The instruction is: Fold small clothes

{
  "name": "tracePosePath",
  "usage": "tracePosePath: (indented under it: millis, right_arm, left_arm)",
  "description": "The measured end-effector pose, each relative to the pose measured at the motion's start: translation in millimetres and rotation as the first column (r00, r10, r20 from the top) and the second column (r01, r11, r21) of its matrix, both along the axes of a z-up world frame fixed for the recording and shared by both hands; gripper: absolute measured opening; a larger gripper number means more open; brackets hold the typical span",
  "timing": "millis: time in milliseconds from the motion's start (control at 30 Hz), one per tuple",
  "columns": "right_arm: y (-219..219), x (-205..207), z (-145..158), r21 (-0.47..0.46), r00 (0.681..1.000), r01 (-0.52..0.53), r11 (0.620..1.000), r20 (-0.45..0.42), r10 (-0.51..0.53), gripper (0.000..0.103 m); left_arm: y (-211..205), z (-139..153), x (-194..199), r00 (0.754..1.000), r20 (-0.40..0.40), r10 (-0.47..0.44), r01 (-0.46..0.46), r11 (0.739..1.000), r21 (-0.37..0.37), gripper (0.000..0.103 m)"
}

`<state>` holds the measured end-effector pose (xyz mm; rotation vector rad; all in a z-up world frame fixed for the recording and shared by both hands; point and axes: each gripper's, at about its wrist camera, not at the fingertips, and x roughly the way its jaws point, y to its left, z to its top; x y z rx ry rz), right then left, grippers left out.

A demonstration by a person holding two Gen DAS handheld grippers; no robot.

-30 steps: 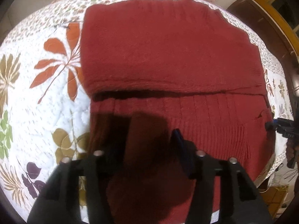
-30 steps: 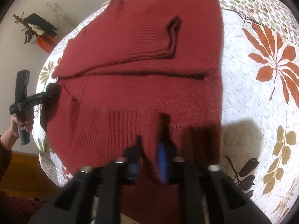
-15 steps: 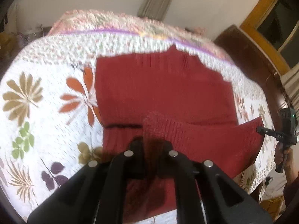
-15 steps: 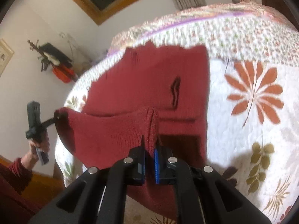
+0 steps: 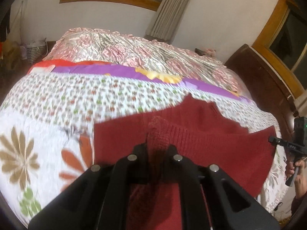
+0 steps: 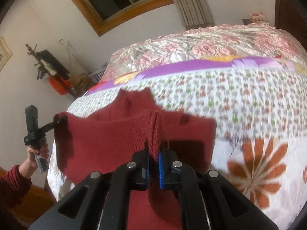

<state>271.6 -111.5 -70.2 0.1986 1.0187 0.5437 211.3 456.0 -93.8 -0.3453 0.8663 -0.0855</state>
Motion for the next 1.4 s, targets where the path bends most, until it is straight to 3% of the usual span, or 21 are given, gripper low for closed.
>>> tracePosePath:
  millis: [200, 400, 500, 600, 667, 733, 767, 800, 900, 1033, 1233, 1333, 1367, 1400]
  right_arm:
    - [-5.0, 57.5, -23.2, -0.017, 0.996, 0.074, 0.997, -0.040, -0.074, 0.007]
    - [-6.2, 87.9, -82.1, -0.113, 0.982, 0.101, 0.988, -0.147, -0.117, 0.007]
    - [-3.5, 88.0, -99.3, -0.130, 0.979, 0.100, 0.986, -0.166, -0.121, 0.008]
    - [-2.2, 88.6, -101.7, -0.139, 0.979, 0.100, 0.985, -0.165, -0.123, 0.011]
    - [-2.1, 85.5, -96.1, -0.128, 0.978, 0.095, 0.987, -0.171, -0.117, 0.019]
    - [-4.3, 77.8, -82.8, -0.106, 0.979, 0.102, 0.989, -0.164, -0.119, 0.035]
    - [-6.5, 71.2, -75.0, -0.096, 0.980, 0.108, 0.990, -0.155, -0.122, 0.049]
    - [-9.0, 64.1, -66.4, -0.092, 0.982, 0.111, 0.990, -0.141, -0.123, 0.055]
    - [-20.1, 23.2, -47.8, -0.081, 0.987, 0.087, 0.993, -0.126, -0.097, 0.055]
    - [-38.4, -44.2, -58.7, -0.067, 0.974, 0.074, 0.995, -0.211, -0.086, 0.057]
    - [-47.2, -106.5, -93.6, -0.060, 0.944, 0.081, 0.995, -0.316, -0.096, 0.052]
    - [-42.8, -114.7, -98.1, -0.053, 0.942, 0.084, 0.995, -0.323, -0.097, 0.029]
    - [-40.8, -114.3, -97.3, -0.059, 0.944, 0.075, 0.995, -0.318, -0.090, 0.016]
    - [-39.4, -113.4, -96.5, -0.059, 0.945, 0.071, 0.996, -0.317, -0.086, 0.010]
  left_arm:
    - [1.5, -15.0, 61.6, 1.000, -0.021, 0.013, -0.012, 0.999, 0.036, 0.006]
    - [-4.4, -74.0, 97.3, 0.985, -0.171, 0.032, -0.021, 0.998, 0.064, 0.006]
    - [0.1, -92.4, 97.8, 0.978, -0.204, 0.052, -0.041, 0.998, 0.057, 0.008]
    - [6.2, -93.2, 97.2, 0.973, -0.222, 0.069, -0.065, 0.998, 0.022, 0.014]
    - [10.4, -88.9, 96.1, 0.968, -0.241, 0.075, -0.075, 0.997, 0.009, 0.034]
    - [15.5, -76.0, 86.2, 0.968, -0.242, 0.068, -0.073, 0.997, -0.012, 0.052]
    - [18.1, -71.9, 80.9, 0.970, -0.235, 0.062, -0.071, 0.997, -0.028, 0.059]
    - [22.9, -65.0, 68.5, 0.973, -0.228, 0.048, -0.064, 0.996, -0.063, 0.062]
    - [34.5, -57.1, 22.1, 0.969, -0.247, 0.026, -0.060, 0.990, -0.129, 0.070]
    - [34.8, -67.2, -48.8, 0.952, -0.306, 0.020, -0.068, 0.987, -0.147, 0.070]
    - [18.5, -92.4, -108.2, 0.931, -0.365, 0.016, -0.082, 0.983, -0.167, 0.070]
    - [6.2, -98.1, -112.7, 0.932, -0.362, 0.009, -0.074, 0.984, -0.165, 0.064]
    - [2.7, -98.0, -111.0, 0.934, -0.358, 0.005, -0.065, 0.986, -0.155, 0.059]
    - [0.3, -98.0, -109.9, 0.931, -0.365, 0.007, -0.063, 0.988, -0.141, 0.045]
